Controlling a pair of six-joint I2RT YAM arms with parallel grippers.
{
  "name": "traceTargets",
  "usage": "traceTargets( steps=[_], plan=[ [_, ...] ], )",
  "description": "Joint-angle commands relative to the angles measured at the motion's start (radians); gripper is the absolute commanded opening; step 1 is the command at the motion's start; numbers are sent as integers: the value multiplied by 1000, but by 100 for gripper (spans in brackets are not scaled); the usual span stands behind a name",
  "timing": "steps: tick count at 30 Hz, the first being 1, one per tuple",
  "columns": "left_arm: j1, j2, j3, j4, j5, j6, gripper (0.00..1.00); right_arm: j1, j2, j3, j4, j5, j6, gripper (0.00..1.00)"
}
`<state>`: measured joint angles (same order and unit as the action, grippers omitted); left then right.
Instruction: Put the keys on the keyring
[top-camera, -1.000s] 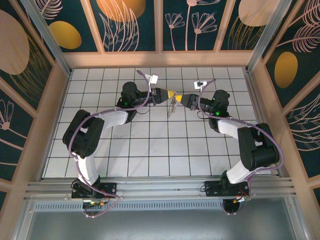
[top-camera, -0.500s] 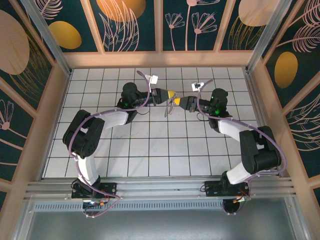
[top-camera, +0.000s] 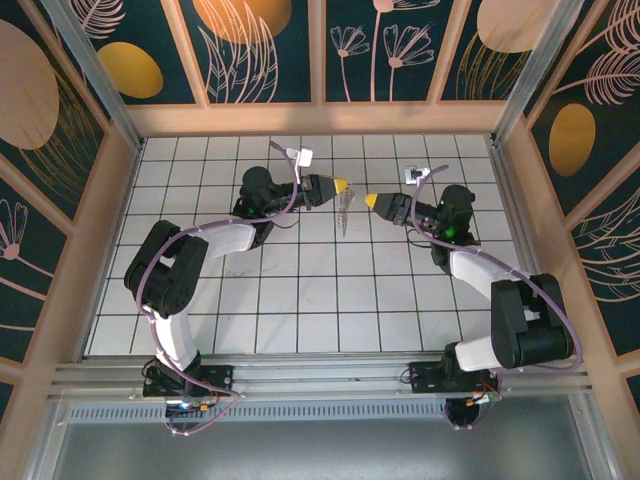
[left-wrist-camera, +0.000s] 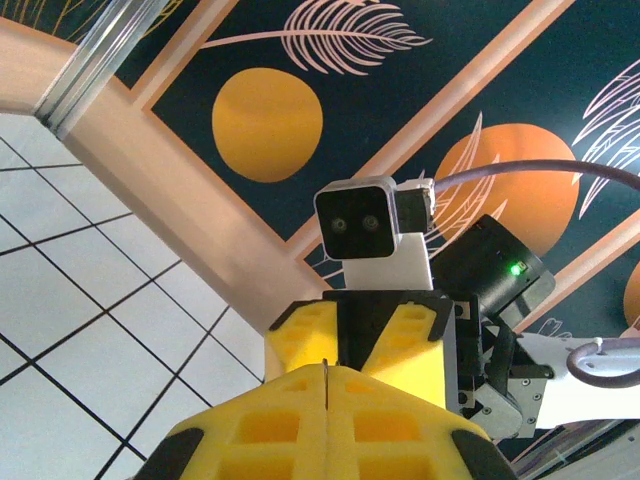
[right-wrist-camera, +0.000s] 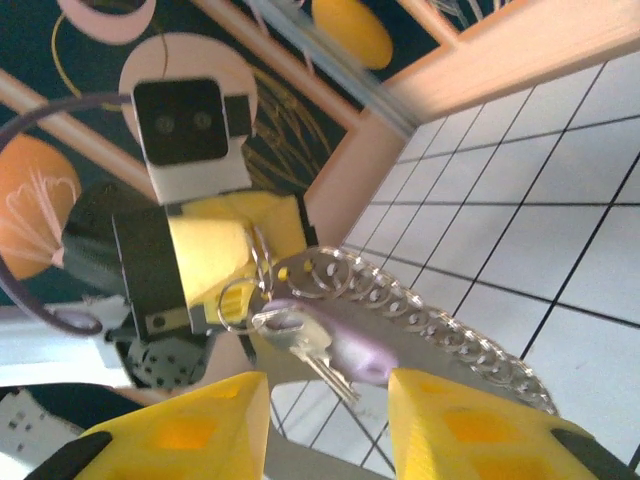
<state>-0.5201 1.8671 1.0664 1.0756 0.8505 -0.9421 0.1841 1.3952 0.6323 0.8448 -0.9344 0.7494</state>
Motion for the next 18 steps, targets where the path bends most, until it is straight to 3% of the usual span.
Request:
traceTargets(
  steps=[1, 7, 18],
  plan=[
    [-6, -32, -14, 109, -18, -45, 0, 20, -54, -24, 136, 158, 79, 41],
    [-11, -22, -30, 184, -41, -100, 0, 46, -51, -49, 278, 273, 155, 44],
    [-19, -18, -62, 300, -82, -189, 0, 141, 47, -33, 428, 283, 186, 44]
  ],
)
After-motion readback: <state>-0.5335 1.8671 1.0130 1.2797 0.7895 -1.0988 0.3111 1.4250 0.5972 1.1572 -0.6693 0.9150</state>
